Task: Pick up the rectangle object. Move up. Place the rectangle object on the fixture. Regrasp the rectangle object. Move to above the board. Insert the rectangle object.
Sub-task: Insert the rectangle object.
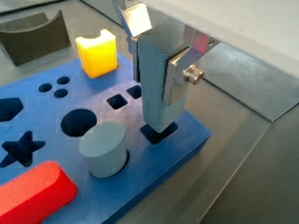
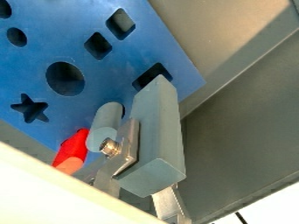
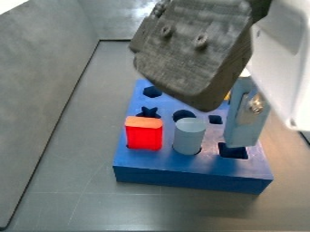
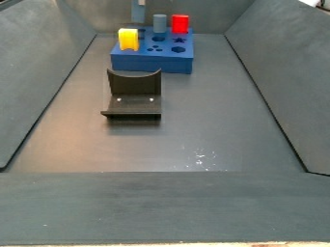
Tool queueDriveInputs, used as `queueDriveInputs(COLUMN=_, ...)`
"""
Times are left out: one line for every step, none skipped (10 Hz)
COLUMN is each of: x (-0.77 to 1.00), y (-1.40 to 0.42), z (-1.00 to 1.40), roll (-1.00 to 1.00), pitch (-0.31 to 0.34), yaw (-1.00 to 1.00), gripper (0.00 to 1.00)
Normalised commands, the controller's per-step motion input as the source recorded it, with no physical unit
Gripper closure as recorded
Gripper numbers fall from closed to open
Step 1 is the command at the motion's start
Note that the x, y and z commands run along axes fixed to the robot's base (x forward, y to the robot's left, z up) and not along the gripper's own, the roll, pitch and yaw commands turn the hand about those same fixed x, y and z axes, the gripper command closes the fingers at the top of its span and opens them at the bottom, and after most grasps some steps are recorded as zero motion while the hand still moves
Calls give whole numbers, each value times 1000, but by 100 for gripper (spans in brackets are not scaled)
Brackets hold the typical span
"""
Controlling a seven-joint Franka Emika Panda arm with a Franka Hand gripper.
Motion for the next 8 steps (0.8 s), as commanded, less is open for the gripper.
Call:
queueDriveInputs(x=177, y=-163, z=-826, roll=94, pitch=9, yaw=129, gripper=100)
queueDriveInputs(x=114, y=-183, z=-594, roll=69, pitch=0, yaw=111, gripper=100)
queueDriveInputs(x=37, y=-97, z=-223, roll=0, pitch=-31, yaw=71, gripper=100)
queueDriveInputs(x=0, y=0, z=-80, roll=0, pitch=0, yaw=43, gripper=100)
queueDriveInputs(x=0, y=0, z=0, roll=40, pitch=69, yaw=49, gripper=100)
queueDriveInputs(x=69, y=83, z=46, roll=491, pitch=480, yaw=0, gripper=100)
queueDriveInputs(x=191, y=103, z=94, roll=454, pitch=551, yaw=-23, gripper=100)
queueDriveInputs(x=0, y=17, z=0, roll=0, pitch=40, yaw=3, gripper=100)
